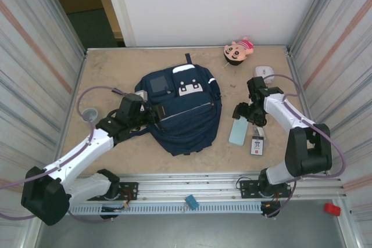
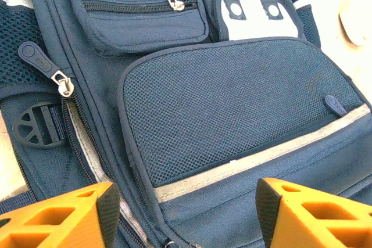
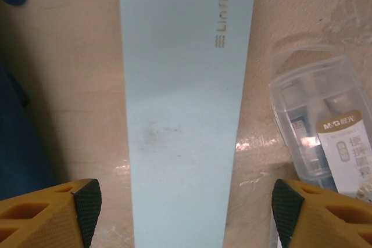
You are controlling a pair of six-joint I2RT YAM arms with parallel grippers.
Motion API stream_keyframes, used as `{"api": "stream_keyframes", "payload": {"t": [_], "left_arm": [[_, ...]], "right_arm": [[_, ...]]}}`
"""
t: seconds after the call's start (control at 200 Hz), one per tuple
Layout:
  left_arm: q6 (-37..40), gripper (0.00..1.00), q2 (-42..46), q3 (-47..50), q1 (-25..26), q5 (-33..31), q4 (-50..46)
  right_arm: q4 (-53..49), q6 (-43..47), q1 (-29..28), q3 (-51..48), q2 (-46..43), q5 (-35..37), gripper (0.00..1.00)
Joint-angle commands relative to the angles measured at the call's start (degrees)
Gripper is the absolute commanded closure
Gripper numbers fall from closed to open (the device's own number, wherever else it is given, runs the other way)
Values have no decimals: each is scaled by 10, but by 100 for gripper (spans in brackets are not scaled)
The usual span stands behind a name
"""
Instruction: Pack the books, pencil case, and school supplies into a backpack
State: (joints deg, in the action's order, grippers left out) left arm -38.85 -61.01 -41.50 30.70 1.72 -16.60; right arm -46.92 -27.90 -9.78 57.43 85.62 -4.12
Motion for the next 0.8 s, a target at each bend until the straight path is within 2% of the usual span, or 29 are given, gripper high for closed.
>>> {"api": "stream_keyframes", "payload": {"t": [0.0, 0.321, 0.797], "left_arm": [[0, 35, 5, 2, -6, -3, -1], [0, 35, 1, -1, -6, -12, -4], [-2, 35, -15, 0, -6, -8, 2]], "right_arm": [[2, 10, -4, 8, 31, -7, 22], [26, 11, -22, 7, 76, -24, 23], [25, 14, -25, 8, 111, 9, 21]]}}
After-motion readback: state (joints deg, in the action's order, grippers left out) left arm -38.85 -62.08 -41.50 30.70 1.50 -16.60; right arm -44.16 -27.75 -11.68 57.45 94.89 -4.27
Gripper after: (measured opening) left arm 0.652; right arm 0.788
